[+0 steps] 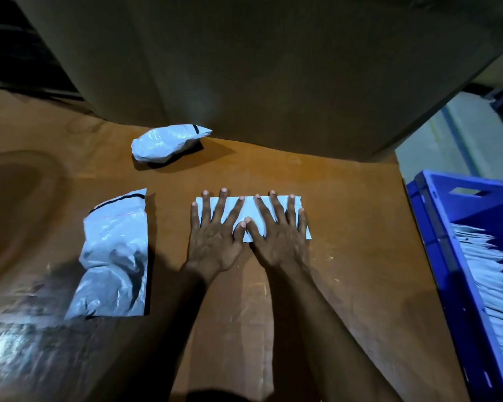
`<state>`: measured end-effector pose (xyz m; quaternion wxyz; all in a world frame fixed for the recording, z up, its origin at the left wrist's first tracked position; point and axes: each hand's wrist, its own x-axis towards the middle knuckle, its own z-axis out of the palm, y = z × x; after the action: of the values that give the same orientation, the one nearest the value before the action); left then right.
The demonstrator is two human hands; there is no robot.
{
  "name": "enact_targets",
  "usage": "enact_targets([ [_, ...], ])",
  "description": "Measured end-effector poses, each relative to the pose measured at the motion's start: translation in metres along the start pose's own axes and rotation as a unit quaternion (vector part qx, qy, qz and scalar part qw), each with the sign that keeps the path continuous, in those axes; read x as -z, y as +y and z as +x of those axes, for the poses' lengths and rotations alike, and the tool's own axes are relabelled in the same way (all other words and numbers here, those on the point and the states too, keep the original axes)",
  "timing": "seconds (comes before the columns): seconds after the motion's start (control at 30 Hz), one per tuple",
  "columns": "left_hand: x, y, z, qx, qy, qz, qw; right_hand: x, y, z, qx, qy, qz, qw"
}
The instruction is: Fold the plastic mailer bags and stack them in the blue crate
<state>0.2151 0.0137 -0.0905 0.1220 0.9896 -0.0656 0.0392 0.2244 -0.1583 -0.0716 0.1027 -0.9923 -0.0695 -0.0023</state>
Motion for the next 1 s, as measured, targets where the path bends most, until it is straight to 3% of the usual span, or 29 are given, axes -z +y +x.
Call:
enact_targets([
  [0.1, 0.007, -0.006, -0.007, 0.008, -0.008, -0.061, 0.998, 0.003, 0.002, -0.004, 0.017, 0.013, 0.103, 0.994],
  [0.17, 0.016, -0.003, -0.02, 0.026, 0.027, -0.094, 0.995, 0.005, -0.002, -0.014, 0.022, 0.076, 0.179, 0.981],
  [0.23, 0.019, 0.003, -0.037, 0.039, 0.103, -0.094, 0.989, 0.0, -0.012, -0.031, 0.025, 0.165, 0.165, 0.972],
  [0.3, 0.017, 0.005, -0.05, 0.048, 0.152, -0.101, 0.982, -0.004, -0.023, -0.044, 0.027, 0.187, 0.133, 0.973],
  [0.57, 0.015, 0.005, -0.056, 0.051, 0.151, -0.095, 0.983, 0.025, -0.033, -0.014, 0.059, 0.081, 0.123, 0.987],
  [0.73, 0.012, 0.004, -0.061, 0.059, 0.156, -0.103, 0.981, 0.0, -0.037, -0.022, 0.081, -0.015, 0.082, 0.993],
  [0.87, 0.022, 0.009, -0.057, 0.068, 0.141, -0.097, 0.983, 0.029, -0.022, 0.004, 0.106, -0.151, 0.106, 0.977],
  [1.0, 0.036, 0.016, -0.038, 0.068, 0.132, -0.077, 0.986, 0.044, 0.006, 0.016, 0.052, -0.017, 0.123, 0.991],
])
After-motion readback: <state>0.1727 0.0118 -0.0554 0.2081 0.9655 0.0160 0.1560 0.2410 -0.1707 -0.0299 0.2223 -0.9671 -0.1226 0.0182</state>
